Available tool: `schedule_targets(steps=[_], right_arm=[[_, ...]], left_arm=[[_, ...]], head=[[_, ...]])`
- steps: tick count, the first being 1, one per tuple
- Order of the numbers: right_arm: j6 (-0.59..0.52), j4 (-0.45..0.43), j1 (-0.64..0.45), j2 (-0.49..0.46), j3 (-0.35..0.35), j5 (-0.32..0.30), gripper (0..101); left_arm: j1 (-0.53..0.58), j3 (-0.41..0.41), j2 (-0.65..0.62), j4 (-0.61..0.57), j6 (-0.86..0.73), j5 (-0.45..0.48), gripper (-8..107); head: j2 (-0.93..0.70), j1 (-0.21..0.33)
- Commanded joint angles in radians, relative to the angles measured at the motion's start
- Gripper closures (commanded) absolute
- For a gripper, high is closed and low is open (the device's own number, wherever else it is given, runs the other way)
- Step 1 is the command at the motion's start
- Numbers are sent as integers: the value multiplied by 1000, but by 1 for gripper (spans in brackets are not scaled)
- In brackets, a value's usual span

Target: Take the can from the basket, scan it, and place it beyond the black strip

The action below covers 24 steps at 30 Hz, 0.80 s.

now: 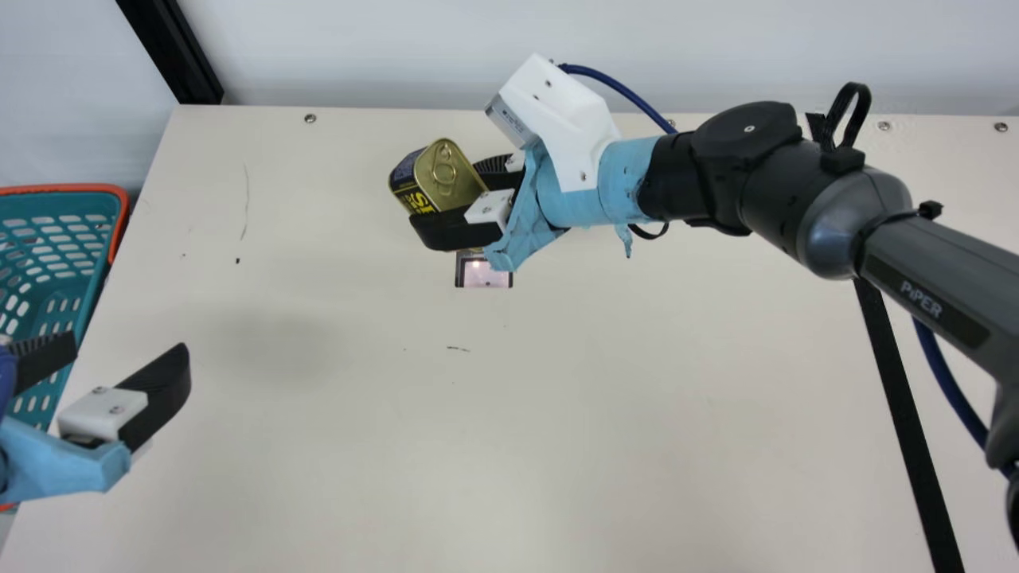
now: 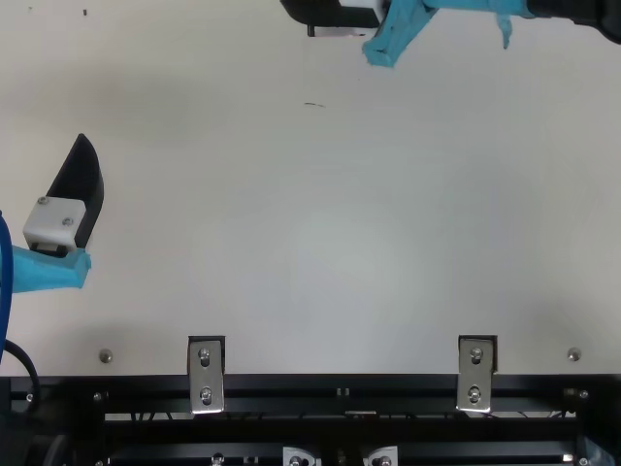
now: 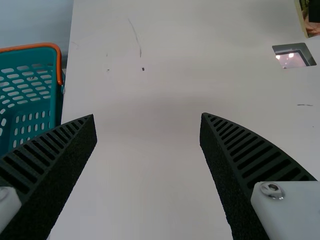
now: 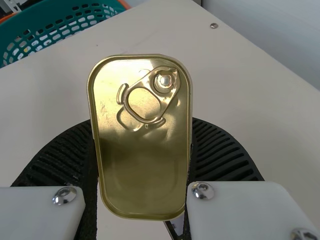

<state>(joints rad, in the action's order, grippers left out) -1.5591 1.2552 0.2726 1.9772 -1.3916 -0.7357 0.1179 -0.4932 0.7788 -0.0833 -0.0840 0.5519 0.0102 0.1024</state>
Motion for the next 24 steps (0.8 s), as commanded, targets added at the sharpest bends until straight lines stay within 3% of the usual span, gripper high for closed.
schedule_targets(steps=[1,15,24], right_arm=[[3,-4,2,4,-7,3,101],[22,-35,3,41,-59,6,101],[40,-61,-11,-13,-49,20,101]], left_arm=[[0,0,0,0,0,0,9],[0,0,0,0,0,0,9],[0,0,0,0,0,0,9]], head=[[1,5],[1,5],[1,5]])
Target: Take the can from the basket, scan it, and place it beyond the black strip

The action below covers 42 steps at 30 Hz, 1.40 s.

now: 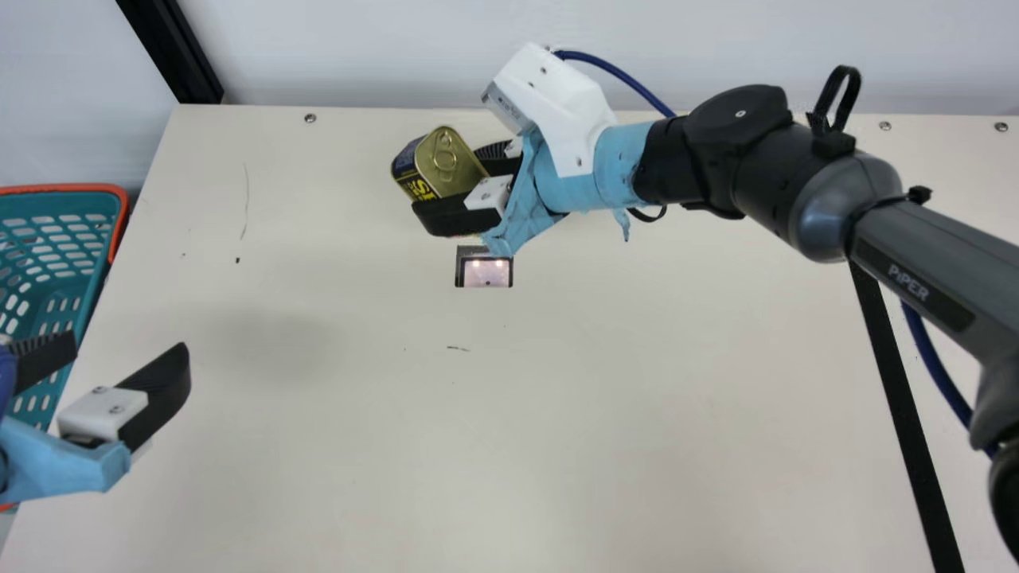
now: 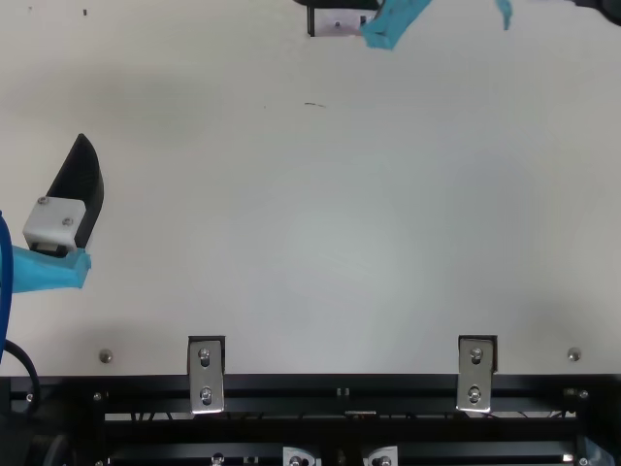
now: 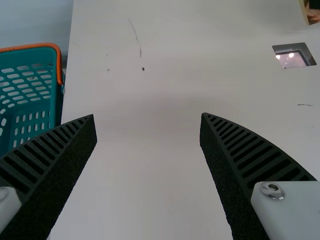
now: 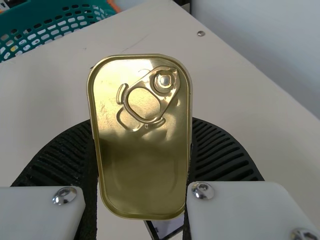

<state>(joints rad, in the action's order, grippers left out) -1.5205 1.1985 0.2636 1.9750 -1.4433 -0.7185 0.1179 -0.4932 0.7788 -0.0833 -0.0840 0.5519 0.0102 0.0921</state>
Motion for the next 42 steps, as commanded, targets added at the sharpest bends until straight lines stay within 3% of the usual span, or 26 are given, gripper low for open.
schedule_targets(steps=[1,18,30,42], right_arm=[[6,-10,-5,-20,5,4,101],[71,-144,-77,-203,111,32,101],[262,-383,-167,-324,203,73,101],[540,-702,-294,-411,264,65,101]], left_arm=[[0,0,0,0,0,0,9],[0,0,0,0,0,0,9],[0,0,0,0,0,0,9],[0,0,0,0,0,0,9]], head=[[1,15],[34,13],[220,12],[395,4]])
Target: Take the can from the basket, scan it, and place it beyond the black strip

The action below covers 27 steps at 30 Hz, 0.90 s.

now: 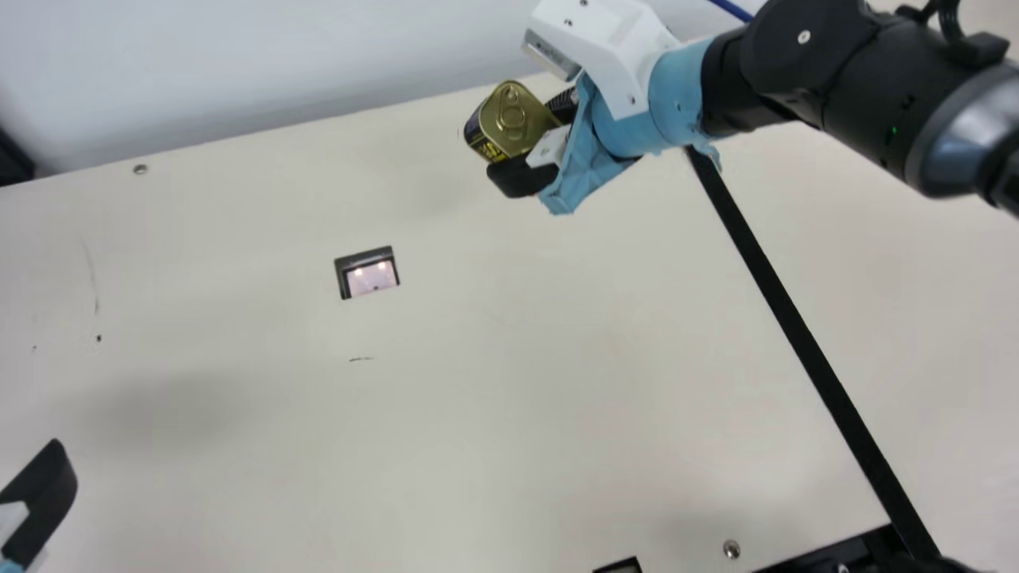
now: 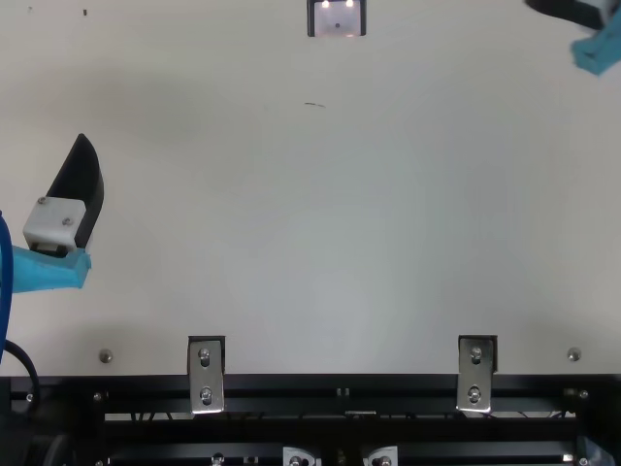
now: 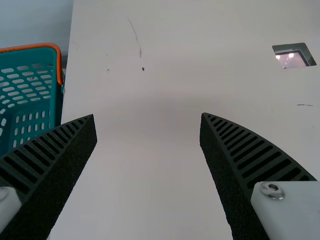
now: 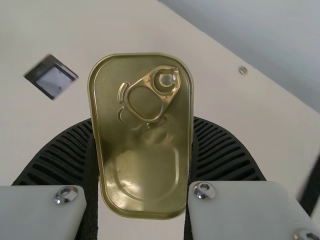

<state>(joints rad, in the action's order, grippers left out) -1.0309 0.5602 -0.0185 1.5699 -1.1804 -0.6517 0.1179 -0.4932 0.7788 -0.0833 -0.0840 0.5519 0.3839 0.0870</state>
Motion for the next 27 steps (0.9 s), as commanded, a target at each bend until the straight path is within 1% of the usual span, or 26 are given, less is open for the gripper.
schedule_targets(steps=[1,8,12,20,27], right_arm=[[70,-86,-22,-12,4,-6,101],[171,-196,-87,-50,17,-29,101],[219,-266,-122,-66,24,-37,101],[334,-449,-206,-71,29,-63,101],[379,-562,-280,-44,6,-98,101]], left_arm=[[0,0,0,0,0,0,9],[0,0,0,0,0,0,9],[0,0,0,0,0,0,9],[0,0,0,0,0,0,9],[0,0,0,0,0,0,9]], head=[[38,11],[148,32],[148,32],[148,32],[148,32]])
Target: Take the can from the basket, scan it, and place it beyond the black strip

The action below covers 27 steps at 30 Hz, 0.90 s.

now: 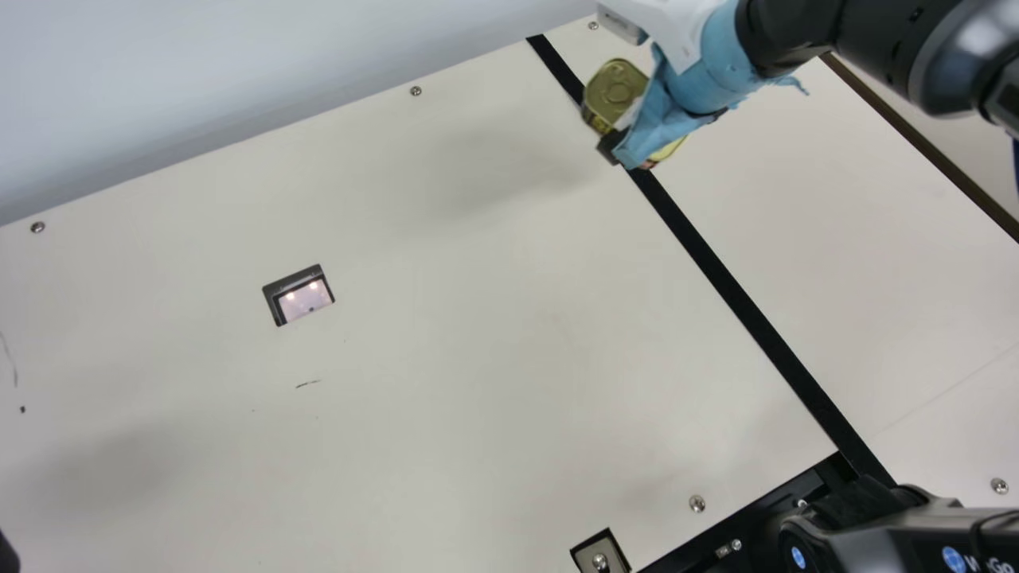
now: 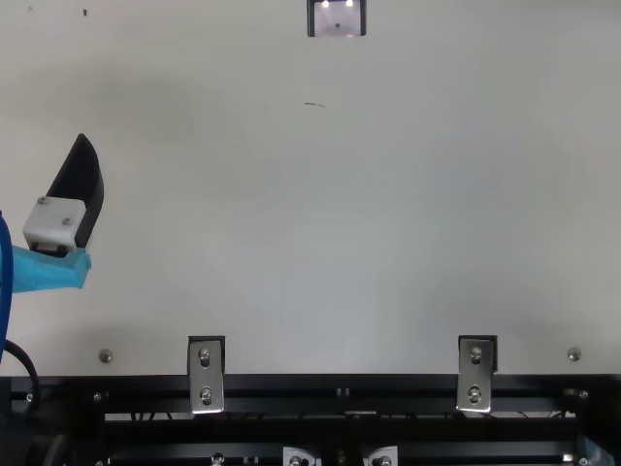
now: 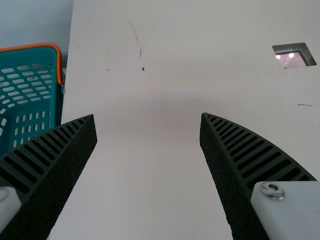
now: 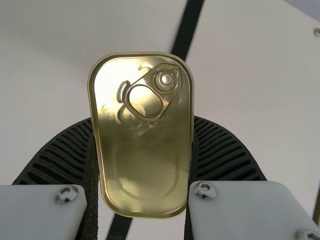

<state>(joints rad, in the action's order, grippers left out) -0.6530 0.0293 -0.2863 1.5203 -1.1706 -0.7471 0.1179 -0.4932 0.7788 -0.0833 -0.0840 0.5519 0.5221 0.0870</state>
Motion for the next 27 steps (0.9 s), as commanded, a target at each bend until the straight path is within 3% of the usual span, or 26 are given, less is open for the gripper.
schedule_targets(steps=[1,10,27], right_arm=[[4,-44,-22,11,-9,-8,101],[1,-105,-95,80,-58,-34,101],[5,-46,-142,223,-125,-52,101]], left_arm=[[0,0,0,0,0,0,9],[0,0,0,0,0,0,9],[0,0,0,0,0,0,9]], head=[[10,32],[10,32],[10,32]])
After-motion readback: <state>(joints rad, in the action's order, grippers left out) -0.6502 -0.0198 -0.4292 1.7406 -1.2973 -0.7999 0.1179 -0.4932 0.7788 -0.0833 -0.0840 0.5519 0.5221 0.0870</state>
